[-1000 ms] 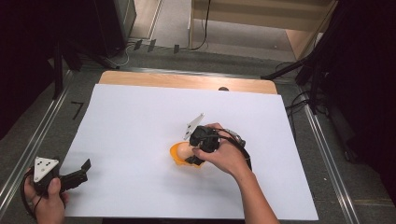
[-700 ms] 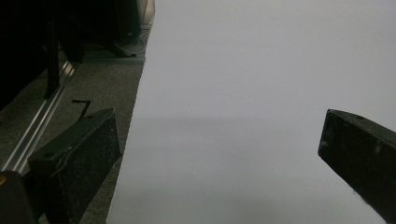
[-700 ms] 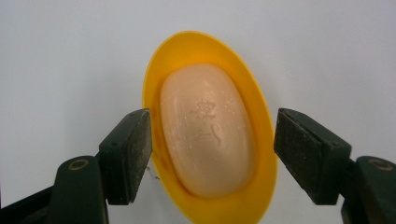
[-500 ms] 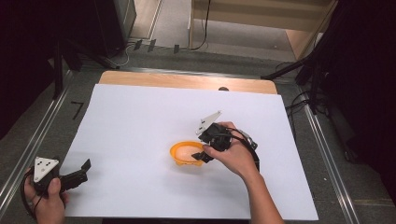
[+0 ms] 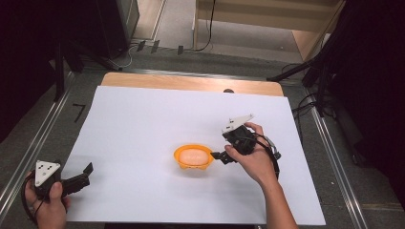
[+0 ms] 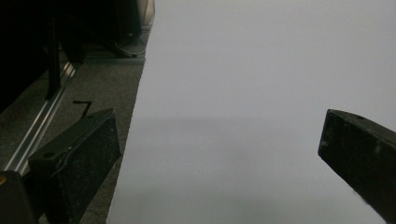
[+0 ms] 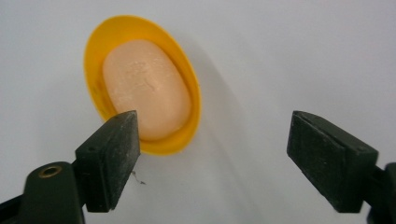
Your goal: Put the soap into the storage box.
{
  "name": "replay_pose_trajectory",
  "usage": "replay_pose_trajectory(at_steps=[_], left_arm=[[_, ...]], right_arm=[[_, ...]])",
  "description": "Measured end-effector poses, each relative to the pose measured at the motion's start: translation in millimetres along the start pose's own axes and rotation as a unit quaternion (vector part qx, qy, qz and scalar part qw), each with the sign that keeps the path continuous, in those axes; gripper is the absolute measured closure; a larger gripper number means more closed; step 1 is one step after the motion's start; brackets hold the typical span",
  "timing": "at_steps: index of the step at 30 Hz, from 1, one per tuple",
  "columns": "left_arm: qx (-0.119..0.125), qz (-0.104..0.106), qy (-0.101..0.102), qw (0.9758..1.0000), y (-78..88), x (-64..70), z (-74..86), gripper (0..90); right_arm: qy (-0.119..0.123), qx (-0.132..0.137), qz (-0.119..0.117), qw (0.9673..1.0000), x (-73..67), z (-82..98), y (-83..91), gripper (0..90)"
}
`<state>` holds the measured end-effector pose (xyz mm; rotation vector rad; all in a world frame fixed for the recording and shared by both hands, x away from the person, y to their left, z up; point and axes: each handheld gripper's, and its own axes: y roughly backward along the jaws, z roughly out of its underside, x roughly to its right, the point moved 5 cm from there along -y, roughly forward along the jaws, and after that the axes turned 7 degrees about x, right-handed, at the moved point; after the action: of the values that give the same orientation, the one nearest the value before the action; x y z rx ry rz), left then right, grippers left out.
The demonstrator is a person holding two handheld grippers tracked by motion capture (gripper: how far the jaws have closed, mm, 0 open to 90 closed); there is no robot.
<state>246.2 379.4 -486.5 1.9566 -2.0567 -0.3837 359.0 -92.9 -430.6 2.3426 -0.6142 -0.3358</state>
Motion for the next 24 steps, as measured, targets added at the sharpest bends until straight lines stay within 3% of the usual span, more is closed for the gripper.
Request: replay_pose_trajectory(at_steps=[15, 24], left_arm=[[0.000, -0.001, -0.002, 1.0000, 0.0, 0.3, 0.0, 0.0], [0.001, -0.001, -0.003, 1.0000, 0.1, 0.4, 0.0, 0.0]], right_arm=[[-0.055, 0.007, 0.051, 0.9972, 23.9, 36.5, 21.6, 2.1], [-0.078, 0.016, 0.075, 0.9940, 33.9, 58.8, 32.5, 0.0]])
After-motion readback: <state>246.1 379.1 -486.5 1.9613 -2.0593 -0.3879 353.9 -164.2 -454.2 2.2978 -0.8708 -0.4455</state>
